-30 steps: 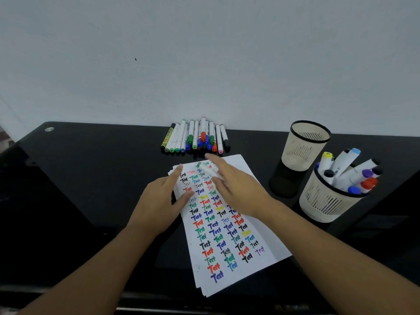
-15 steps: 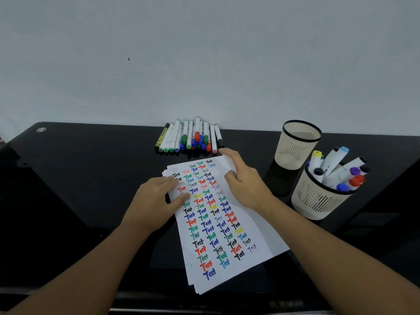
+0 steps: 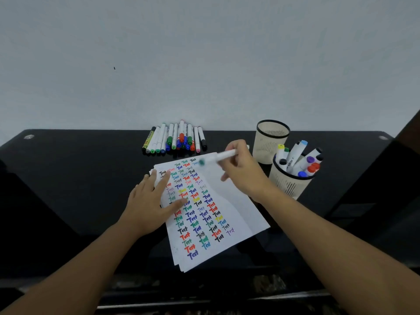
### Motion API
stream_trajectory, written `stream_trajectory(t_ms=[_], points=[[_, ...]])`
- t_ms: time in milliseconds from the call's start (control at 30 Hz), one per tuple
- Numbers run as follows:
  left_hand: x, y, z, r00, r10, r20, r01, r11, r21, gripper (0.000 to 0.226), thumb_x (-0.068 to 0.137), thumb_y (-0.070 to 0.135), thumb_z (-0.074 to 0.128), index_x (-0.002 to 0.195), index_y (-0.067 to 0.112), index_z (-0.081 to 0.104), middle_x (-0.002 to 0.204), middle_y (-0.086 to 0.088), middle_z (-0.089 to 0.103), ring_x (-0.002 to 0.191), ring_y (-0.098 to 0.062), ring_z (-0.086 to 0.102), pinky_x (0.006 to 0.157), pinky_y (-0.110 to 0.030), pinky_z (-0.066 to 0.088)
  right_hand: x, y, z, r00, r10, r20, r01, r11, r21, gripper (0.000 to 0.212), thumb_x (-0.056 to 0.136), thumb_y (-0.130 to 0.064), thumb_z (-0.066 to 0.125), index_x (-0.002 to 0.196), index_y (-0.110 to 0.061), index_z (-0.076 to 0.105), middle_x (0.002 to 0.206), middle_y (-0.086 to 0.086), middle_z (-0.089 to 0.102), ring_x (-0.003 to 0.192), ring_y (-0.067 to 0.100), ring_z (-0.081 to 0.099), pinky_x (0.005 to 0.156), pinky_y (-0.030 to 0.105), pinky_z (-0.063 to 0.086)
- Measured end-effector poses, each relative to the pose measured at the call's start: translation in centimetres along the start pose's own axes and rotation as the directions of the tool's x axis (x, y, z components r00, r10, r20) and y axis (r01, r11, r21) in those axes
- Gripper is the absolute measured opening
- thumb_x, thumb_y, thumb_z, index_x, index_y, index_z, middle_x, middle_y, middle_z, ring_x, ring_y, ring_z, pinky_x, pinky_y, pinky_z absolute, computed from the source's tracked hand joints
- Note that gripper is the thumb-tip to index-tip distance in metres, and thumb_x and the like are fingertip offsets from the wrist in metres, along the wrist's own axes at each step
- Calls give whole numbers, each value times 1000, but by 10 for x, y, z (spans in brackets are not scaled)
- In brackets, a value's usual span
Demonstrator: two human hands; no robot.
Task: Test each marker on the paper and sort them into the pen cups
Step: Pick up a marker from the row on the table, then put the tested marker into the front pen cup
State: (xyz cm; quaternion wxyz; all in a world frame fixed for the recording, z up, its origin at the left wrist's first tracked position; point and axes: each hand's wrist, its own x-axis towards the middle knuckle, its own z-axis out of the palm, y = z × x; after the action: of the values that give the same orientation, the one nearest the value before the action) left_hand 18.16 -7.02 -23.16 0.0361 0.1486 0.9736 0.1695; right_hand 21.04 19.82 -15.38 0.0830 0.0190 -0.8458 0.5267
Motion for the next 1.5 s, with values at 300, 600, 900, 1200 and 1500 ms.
stream_trajectory(t_ms=[300, 600, 900, 1200, 1500], points=[[-20, 6, 10, 999, 24, 31, -29, 985, 170, 112, 70, 103, 5, 162, 38, 0, 170, 3, -8, 157, -19, -7, 127, -45, -2, -50, -26, -46, 963, -197, -186, 103, 901, -422, 31, 110, -43, 42, 94, -21, 58, 69, -5, 57, 66, 12, 58, 60, 35, 43], [-20, 5, 10, 1000, 13, 28, -17, 986, 166, 119, 65, 106, 6, 162, 38, 4, 170, 3, -4, 157, -18, -3, 127, -45, 0, -65, -30, -115, 887, -226, -402, -44, 827, -561, 30, 105, -46, 52, 110, -16, 56, 74, -6, 64, 69, 13, 65, 72, 44, 56], [-19, 3, 10, 1000, 13, 15, -15, 988, 155, 118, 64, 106, 8, 162, 39, 6, 170, 4, -2, 157, -18, -2, 127, -45, 1, -65, -14, -125, 930, -94, -355, -160, 767, -621, 27, 97, -57, 59, 93, -30, 59, 72, -13, 60, 72, 5, 58, 95, 44, 48], [-18, 3, 10, 1000, 11, 4, -12, 992, 128, 119, 63, 107, 11, 161, 40, 9, 170, 5, 1, 157, -18, -1, 127, -45, 2, -65, -13, -122, 938, -80, -336, -184, 709, -681, 25, 96, -49, 58, 107, -29, 70, 78, -13, 56, 83, 9, 58, 102, 44, 40], [-18, 5, 8, 1000, 7, 15, -9, 992, 125, 122, 61, 107, 9, 162, 38, 12, 171, 2, 4, 157, -21, 3, 127, -46, 4, -65, -20, -112, 922, -216, -322, -69, 726, -685, 41, 96, -51, 63, 131, -30, 66, 86, -19, 51, 86, 7, 57, 98, 46, 49]])
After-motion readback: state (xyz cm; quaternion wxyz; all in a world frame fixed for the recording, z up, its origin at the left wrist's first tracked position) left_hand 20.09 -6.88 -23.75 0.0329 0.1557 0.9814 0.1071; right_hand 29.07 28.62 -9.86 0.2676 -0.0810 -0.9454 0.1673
